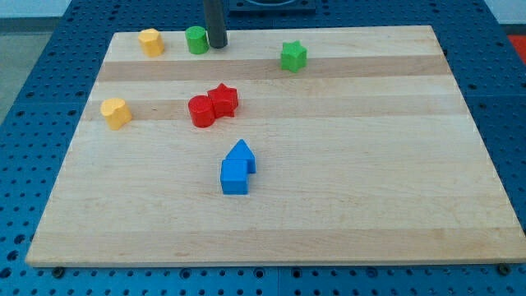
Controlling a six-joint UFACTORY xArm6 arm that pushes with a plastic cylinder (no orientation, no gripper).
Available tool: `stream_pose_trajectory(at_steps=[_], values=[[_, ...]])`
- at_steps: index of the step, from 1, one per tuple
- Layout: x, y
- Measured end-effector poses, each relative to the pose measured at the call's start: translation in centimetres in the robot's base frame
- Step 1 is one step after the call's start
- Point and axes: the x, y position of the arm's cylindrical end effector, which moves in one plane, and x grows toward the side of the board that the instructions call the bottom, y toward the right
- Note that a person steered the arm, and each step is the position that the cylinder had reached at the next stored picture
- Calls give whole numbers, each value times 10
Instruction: Move the green circle closer to the hexagon
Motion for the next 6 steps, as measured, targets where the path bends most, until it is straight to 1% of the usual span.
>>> stream_pose_trajectory(at_steps=[6], values=[[0,-40]])
